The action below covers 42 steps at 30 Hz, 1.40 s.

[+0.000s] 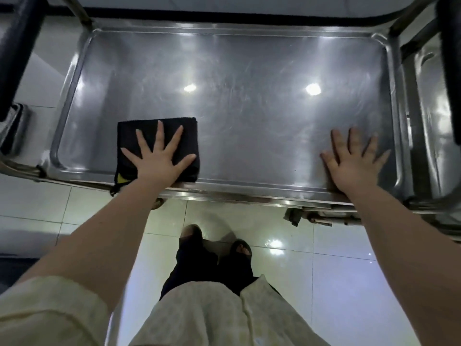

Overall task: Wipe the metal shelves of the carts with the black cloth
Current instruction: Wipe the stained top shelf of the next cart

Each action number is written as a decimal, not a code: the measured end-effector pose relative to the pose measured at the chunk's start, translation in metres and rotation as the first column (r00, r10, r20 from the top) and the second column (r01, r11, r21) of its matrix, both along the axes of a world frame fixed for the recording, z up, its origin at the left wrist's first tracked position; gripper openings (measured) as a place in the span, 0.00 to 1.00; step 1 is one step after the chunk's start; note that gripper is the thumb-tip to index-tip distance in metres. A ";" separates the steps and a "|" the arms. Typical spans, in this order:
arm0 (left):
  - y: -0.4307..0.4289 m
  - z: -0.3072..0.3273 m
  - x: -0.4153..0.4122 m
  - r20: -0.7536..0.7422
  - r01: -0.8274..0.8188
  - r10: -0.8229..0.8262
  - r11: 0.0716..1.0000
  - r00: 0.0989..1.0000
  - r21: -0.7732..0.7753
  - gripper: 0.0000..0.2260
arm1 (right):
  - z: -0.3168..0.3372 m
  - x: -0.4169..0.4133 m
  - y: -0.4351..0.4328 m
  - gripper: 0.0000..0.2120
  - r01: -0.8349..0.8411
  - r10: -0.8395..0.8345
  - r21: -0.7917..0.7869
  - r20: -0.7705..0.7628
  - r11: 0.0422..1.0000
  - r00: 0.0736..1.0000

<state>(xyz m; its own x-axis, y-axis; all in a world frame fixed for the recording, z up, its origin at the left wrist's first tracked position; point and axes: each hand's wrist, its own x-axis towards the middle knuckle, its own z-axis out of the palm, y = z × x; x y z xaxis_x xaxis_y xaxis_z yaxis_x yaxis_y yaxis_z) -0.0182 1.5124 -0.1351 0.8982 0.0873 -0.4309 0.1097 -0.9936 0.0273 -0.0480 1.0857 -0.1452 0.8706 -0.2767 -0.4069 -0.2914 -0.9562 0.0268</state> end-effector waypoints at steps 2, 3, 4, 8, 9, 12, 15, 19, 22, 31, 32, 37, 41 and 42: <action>-0.040 -0.002 -0.006 0.012 0.049 -0.049 0.999 0.999 -0.009 0.36 | -0.001 0.000 -0.003 0.31 0.001 -0.001 0.015 0.000 1.000 1.000; -0.066 -0.003 -0.009 0.021 0.085 -0.084 0.996 0.996 -0.025 0.36 | -0.001 0.000 -0.005 0.31 -0.001 0.001 0.022 -0.002 1.000 1.000; -0.095 -0.004 -0.013 0.031 0.127 -0.126 0.991 0.992 -0.047 0.36 | -0.002 0.000 -0.006 0.30 -0.005 0.005 0.027 -0.003 1.000 1.000; -0.222 -0.001 -0.030 0.036 0.299 -0.297 0.948 0.954 -0.105 0.36 | 0.001 0.003 -0.010 0.27 0.028 -0.030 0.129 0.019 0.991 0.999; -0.246 0.000 -0.032 0.019 0.315 -0.315 0.942 0.949 -0.116 0.36 | 0.002 0.004 -0.012 0.26 0.056 -0.063 0.176 0.035 0.983 0.997; -0.283 0.005 -0.035 -0.038 0.309 -0.317 0.940 0.948 -0.147 0.35 | 0.005 0.006 -0.018 0.25 0.119 -0.149 0.320 0.071 0.940 0.986; -0.261 0.013 -0.033 0.006 0.322 -0.327 0.928 0.945 -0.186 0.34 | 0.007 0.004 -0.021 0.25 0.162 -0.209 0.384 0.084 0.909 0.974; -0.170 0.013 -0.016 0.127 0.194 -0.175 0.968 0.976 -0.159 0.27 | 0.017 0.011 0.023 0.27 0.191 -0.241 0.324 0.122 0.927 0.963; -0.120 0.004 0.001 0.081 0.137 -0.129 0.984 0.988 -0.110 0.25 | 0.022 0.012 0.102 0.28 -0.089 0.050 0.231 0.172 0.969 0.984; -0.108 -0.011 0.006 0.094 0.285 -0.279 0.957 0.956 -0.060 0.25 | 0.002 -0.007 0.049 0.30 -0.217 0.203 0.119 0.115 0.969 0.972; -0.109 -0.011 0.005 0.100 0.286 -0.279 0.957 0.955 -0.059 0.25 | 0.002 -0.011 0.022 0.31 -0.172 0.161 0.092 0.111 0.981 0.981; -0.114 -0.012 0.003 0.099 0.283 -0.278 0.959 0.955 -0.035 0.26 | 0.009 -0.029 -0.055 0.34 0.040 -0.040 0.016 0.014 0.999 0.999; -0.116 -0.012 0.003 0.082 0.283 -0.280 0.958 0.956 -0.031 0.28 | 0.006 -0.018 0.025 0.30 -0.072 0.068 0.056 0.068 0.996 0.995; -0.116 -0.012 0.003 0.081 0.287 -0.284 0.958 0.955 -0.030 0.27 | 0.004 -0.015 0.059 0.30 -0.155 0.149 0.079 0.078 0.985 0.986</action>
<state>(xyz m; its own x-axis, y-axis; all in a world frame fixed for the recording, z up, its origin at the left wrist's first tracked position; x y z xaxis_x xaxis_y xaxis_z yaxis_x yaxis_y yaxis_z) -0.0151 1.3964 -0.1473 0.9132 -0.1933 -0.3587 -0.1820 -0.9811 0.0655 -0.0632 1.1452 -0.1409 0.9277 -0.1059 -0.3580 -0.1404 -0.9875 -0.0718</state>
